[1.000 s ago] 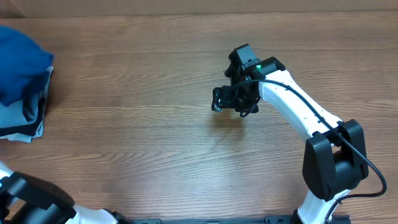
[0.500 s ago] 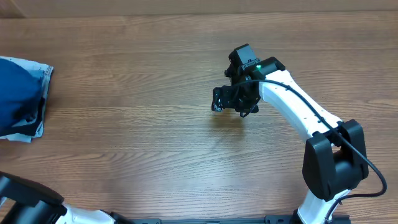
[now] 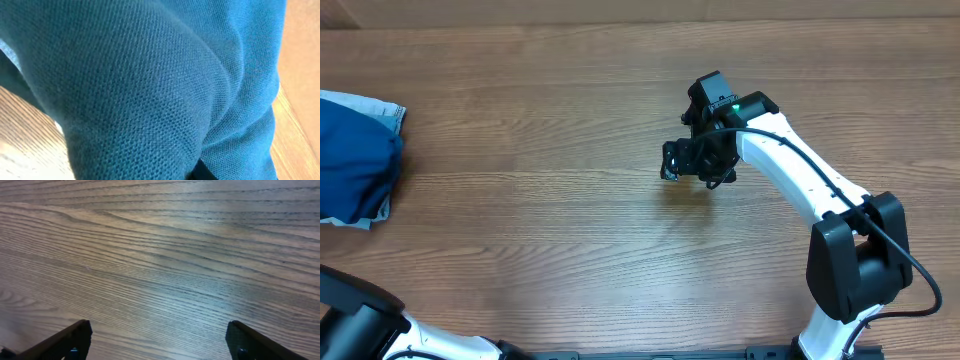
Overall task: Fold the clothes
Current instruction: 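Press the teal bundle down onto the stack with the left gripper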
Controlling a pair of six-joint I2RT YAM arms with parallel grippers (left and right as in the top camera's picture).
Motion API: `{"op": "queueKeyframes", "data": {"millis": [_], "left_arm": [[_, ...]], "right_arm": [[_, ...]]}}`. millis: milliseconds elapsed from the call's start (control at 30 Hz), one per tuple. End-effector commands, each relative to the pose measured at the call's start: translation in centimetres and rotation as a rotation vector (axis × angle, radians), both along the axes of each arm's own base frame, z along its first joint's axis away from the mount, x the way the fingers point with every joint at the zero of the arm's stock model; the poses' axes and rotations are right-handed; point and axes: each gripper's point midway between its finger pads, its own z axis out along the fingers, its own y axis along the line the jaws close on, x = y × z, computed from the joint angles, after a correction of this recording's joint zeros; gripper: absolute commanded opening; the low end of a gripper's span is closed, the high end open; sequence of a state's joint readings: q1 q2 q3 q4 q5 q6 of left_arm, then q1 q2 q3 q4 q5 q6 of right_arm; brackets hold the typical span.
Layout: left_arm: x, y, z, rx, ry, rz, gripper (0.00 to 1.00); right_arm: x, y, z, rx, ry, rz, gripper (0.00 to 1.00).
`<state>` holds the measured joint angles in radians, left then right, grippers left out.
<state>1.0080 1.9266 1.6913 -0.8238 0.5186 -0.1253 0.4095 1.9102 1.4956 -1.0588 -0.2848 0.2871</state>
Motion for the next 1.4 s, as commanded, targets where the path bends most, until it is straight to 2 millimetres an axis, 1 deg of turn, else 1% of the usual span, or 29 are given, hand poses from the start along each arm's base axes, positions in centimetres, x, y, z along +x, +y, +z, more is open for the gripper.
{"op": "queueKeyframes", "data": {"millis": [0, 33, 67, 100, 133, 200, 233, 267, 300, 367, 433, 500, 567, 600, 667, 733, 767, 833, 900, 967, 1067, 1133, 1167, 1233, 1300, 1333, 1367], "left_arm": [[0.6, 0.8, 1.0, 0.013, -0.041, 0.005, 0.07], [0.6, 0.9, 0.9, 0.014, -0.035, 0.014, 0.08], [0.2, 1.3, 0.7, 0.018, -0.012, 0.046, 0.14], [-1.5, 2.5, -0.6, 0.016, 0.085, 0.173, 0.47], [-1.7, 2.6, -0.8, 0.018, 0.097, 0.181, 0.52], [-1.7, 2.6, -0.8, 0.017, 0.098, 0.181, 0.66], [-1.8, 2.6, -0.9, 0.015, 0.103, 0.182, 0.72], [-2.1, 2.5, -1.1, 0.010, 0.119, 0.188, 0.82], [-2.2, 2.5, -1.3, 0.010, 0.130, 0.192, 0.84], [-2.6, 2.1, -1.8, -0.010, 0.151, 0.194, 0.86], [-3.1, 1.4, -2.2, -0.043, 0.177, 0.191, 0.84], [-3.8, 0.1, -2.8, -0.098, 0.216, 0.181, 0.80], [-3.9, -1.6, -2.9, -0.146, 0.217, 0.120, 0.73], [-3.9, -1.9, -2.9, -0.156, 0.212, 0.103, 0.72], [-3.9, -2.0, -2.5, -0.150, 0.206, 0.104, 0.74], [-3.6, -1.8, -1.8, -0.131, 0.183, 0.102, 0.80], [-3.4, -1.9, -1.4, -0.133, 0.168, 0.096, 0.80], [-2.9, -2.7, -0.7, -0.158, 0.128, 0.072, 0.79], [-3.1, -3.3, 0.2, -0.160, 0.126, 0.054, 0.79], [-3.4, -3.5, 1.2, -0.142, 0.130, 0.049, 0.78], [-3.9, -3.3, 4.0, -0.073, 0.118, 0.065, 0.79], [-4.4, -3.3, 6.6, -0.004, 0.100, 0.080, 0.81], [-4.7, -3.4, 7.5, 0.021, 0.098, 0.088, 0.82], [-5.4, -4.0, 9.0, 0.054, 0.096, 0.098, 0.84], [-5.8, -4.5, 9.8, 0.065, 0.093, 0.100, 0.84], [-5.9, -4.8, 10.1, 0.071, 0.092, 0.093, 0.82], [-5.8, -5.1, 10.2, 0.086, 0.095, 0.069, 0.75]], "right_arm": [[0.0, 0.3, 1.5, 0.021, -0.038, 0.011, 0.90], [0.0, 0.3, 1.5, 0.020, -0.038, 0.011, 0.90], [-0.1, 0.3, 1.5, 0.020, -0.037, 0.011, 0.90], [-0.1, 0.3, 1.5, 0.020, -0.037, 0.011, 0.90], [-0.1, 0.3, 1.5, 0.020, -0.037, 0.011, 0.90], [-0.1, 0.3, 1.5, 0.020, -0.037, 0.011, 0.90], [-0.1, 0.3, 1.5, 0.021, -0.037, 0.011, 0.90], [-0.1, 0.3, 1.5, 0.021, -0.037, 0.011, 0.90], [-0.1, 0.3, 1.5, 0.021, -0.037, 0.011, 0.90], [-0.1, 0.3, 1.5, 0.020, -0.036, 0.011, 0.90], [-0.1, 0.3, 1.5, 0.020, -0.036, 0.011, 0.90], [0.0, 0.3, 1.5, 0.020, -0.038, 0.011, 0.90], [0.0, 0.3, 1.5, 0.022, -0.041, 0.011, 0.90], [0.0, 0.3, 1.5, 0.022, -0.041, 0.012, 0.89], [0.0, 0.3, 1.5, 0.021, -0.040, 0.013, 0.90], [-0.1, 0.3, 1.5, 0.020, -0.044, 0.030, 0.89], [-0.1, 0.3, 1.5, 0.020, -0.044, 0.030, 0.89], [0.0, 0.3, 1.5, 0.021, -0.045, 0.030, 0.89], [-0.1, 0.3, 1.5, 0.020, -0.044, 0.030, 0.89], [-0.1, 0.3, 1.5, 0.020, -0.044, 0.031, 0.89], [0.0, 0.3, 1.5, 0.021, -0.047, 0.033, 0.89], [0.1, 0.4, 1.5, 0.023, -0.053, 0.033, 0.89], [0.2, 0.4, 1.6, 0.025, -0.056, 0.033, 0.89], [0.3, 0.4, 1.6, 0.026, -0.060, 0.033, 0.90], [0.4, 0.5, 1.6, 0.028, -0.063, 0.033, 0.90], [0.5, 0.5, 1.6, 0.029, -0.067, 0.033, 0.90], [0.6, 0.5, 1.6, 0.031, -0.071, 0.033, 0.90]]}}
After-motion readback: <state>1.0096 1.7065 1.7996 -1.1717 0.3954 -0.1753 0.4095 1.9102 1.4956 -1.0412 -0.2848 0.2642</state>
